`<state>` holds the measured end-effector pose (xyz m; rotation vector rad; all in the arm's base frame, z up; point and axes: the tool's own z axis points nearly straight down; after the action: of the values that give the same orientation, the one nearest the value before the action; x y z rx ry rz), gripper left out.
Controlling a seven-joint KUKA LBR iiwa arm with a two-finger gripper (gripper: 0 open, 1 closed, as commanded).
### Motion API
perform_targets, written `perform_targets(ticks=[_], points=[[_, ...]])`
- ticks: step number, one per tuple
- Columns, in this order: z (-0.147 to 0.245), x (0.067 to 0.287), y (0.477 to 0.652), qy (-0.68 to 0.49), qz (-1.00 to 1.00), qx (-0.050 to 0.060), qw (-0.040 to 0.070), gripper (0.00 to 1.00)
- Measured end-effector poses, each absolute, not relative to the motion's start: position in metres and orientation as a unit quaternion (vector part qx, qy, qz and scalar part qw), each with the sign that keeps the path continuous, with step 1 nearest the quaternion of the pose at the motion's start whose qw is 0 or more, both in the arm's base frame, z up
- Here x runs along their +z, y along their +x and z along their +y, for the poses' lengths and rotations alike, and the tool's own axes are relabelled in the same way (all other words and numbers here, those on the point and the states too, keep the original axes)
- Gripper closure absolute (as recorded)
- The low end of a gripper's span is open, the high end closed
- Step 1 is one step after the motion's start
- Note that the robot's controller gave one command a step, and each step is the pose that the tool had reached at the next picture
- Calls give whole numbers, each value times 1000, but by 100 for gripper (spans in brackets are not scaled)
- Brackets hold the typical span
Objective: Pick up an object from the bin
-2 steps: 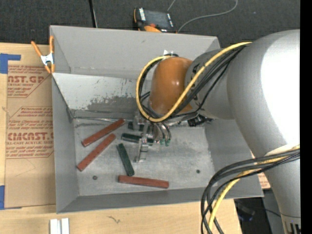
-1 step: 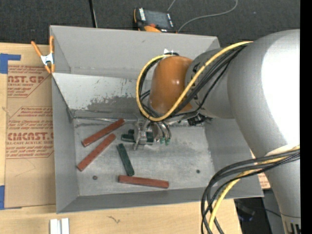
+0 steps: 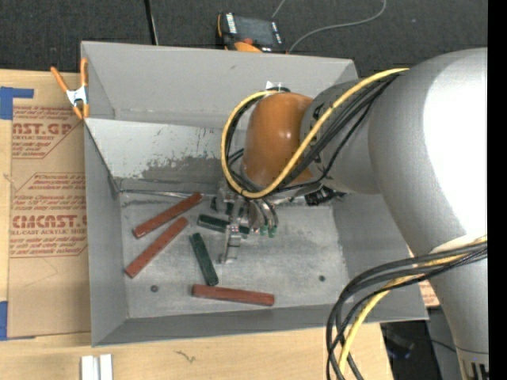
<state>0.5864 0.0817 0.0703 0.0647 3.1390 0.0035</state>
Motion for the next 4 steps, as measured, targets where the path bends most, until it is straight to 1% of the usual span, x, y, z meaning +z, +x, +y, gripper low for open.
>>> perform_targets(ticks=[1, 2, 3, 4], points=[[82, 73, 588, 21, 1000, 2, 4, 100], [82, 70, 587, 21, 1000, 1, 1, 0], [82, 72, 588, 21, 1000, 2, 4, 100], [82, 70, 587, 21, 1000, 1, 1, 0]])
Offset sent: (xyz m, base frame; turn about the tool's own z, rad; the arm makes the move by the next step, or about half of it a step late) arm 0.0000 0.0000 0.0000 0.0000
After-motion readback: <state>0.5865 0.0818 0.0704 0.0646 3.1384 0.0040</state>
